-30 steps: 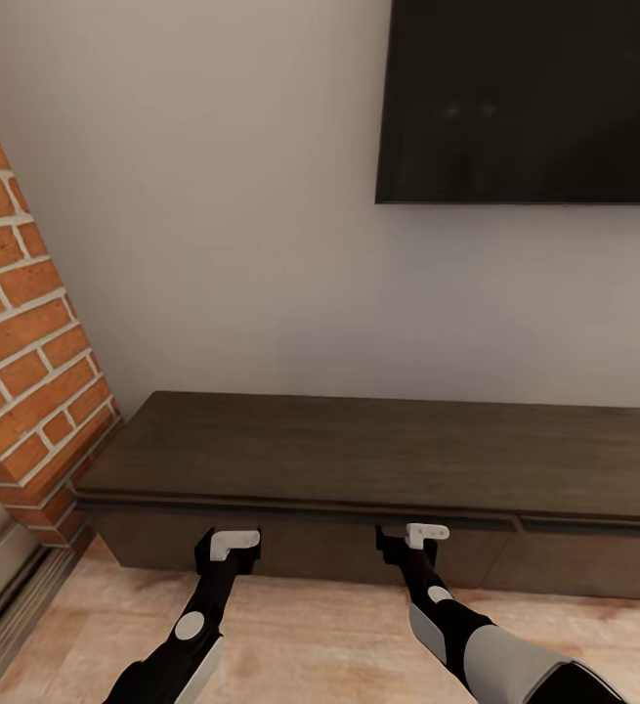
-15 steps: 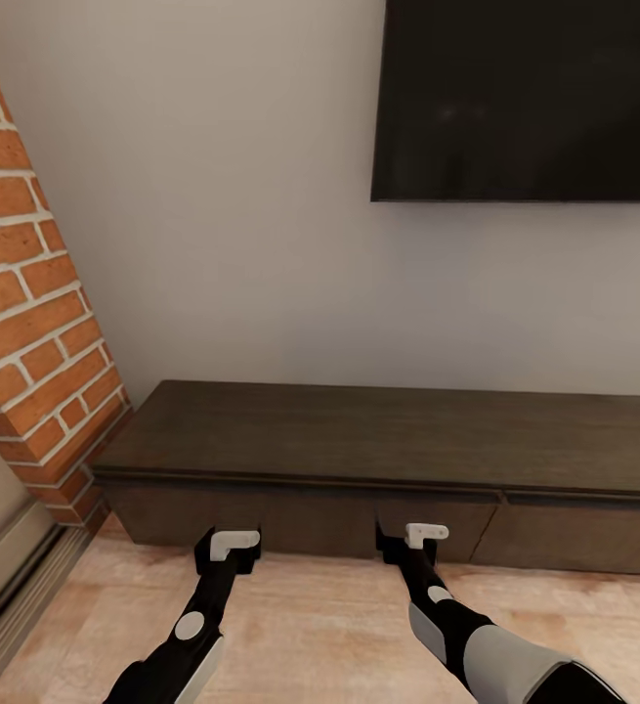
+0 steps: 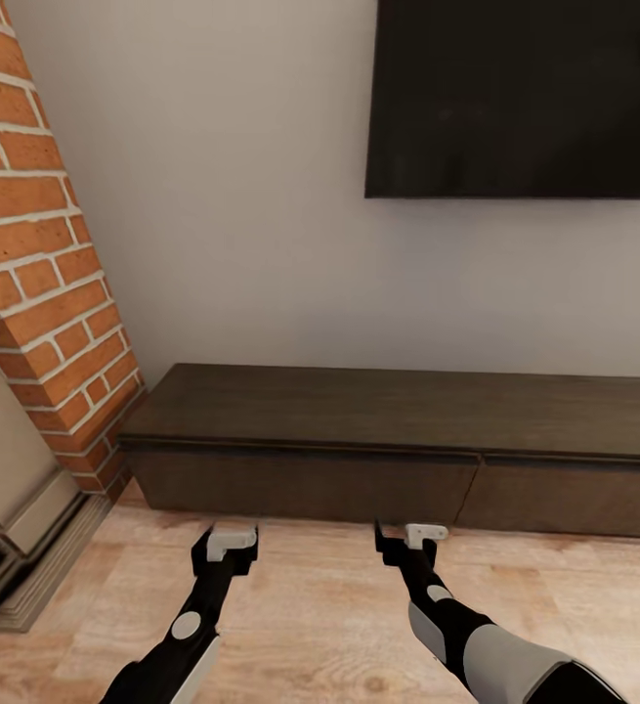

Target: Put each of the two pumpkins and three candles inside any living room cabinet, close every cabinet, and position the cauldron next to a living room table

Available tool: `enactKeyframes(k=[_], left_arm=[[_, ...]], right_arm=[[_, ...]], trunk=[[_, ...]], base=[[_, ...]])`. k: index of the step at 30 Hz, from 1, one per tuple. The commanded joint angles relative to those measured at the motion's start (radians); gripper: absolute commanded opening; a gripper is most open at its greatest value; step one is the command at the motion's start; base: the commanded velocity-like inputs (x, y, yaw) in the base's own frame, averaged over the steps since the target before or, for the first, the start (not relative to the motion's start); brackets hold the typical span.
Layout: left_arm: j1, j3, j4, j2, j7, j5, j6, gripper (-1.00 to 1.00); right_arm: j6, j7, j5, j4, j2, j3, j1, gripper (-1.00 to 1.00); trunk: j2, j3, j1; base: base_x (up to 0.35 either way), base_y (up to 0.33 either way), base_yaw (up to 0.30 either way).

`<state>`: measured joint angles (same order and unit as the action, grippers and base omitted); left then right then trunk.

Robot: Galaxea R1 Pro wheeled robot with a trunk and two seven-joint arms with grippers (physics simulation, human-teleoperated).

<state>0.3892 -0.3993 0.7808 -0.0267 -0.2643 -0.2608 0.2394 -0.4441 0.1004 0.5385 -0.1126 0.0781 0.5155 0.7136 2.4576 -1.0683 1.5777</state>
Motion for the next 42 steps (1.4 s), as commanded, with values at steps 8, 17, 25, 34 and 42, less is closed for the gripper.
enactKeyframes(k=[8, 17, 25, 34, 42], left_arm=[[-0.02, -0.003, 0.0, -0.056, -0.006, -0.012, -0.082, 1.0], [-0.087, 0.002, 0.064, -0.097, -0.004, -0.076, -0.268, 1.0], [-0.103, 0.002, 0.117, -0.106, -0.004, -0.092, -0.41, 1.0], [-0.104, 0.003, 0.108, -0.104, -0.004, -0.093, -0.421, 1.0], [-0.104, 0.007, 0.098, -0.103, -0.005, -0.098, -0.425, 1.0]], right_arm=[[0.165, 0.008, 0.01, -0.013, -0.007, 0.005, 0.001, 1.0], [0.437, 0.008, 0.013, -0.016, 0.0, 0.002, 0.001, 1.0], [0.455, 0.007, 0.013, -0.015, 0.002, 0.002, 0.001, 1.0], [0.455, 0.005, 0.01, -0.013, 0.002, 0.002, 0.001, 1.0], [0.456, 0.007, 0.006, -0.004, 0.001, 0.004, 0.0, 1.0]], trunk=[[0.0, -0.001, -0.001], [-0.007, 0.002, -0.005], [-0.063, 0.027, -0.035], [-0.126, 0.056, -0.07], [-0.182, 0.081, -0.1]], base=[[-0.138, 0.0, 0.0], [-0.009, 0.0, 0.0], [0.0, 0.0, 0.0], [0.0, 0.0, 0.0], [0.0, 0.0, 0.0]])
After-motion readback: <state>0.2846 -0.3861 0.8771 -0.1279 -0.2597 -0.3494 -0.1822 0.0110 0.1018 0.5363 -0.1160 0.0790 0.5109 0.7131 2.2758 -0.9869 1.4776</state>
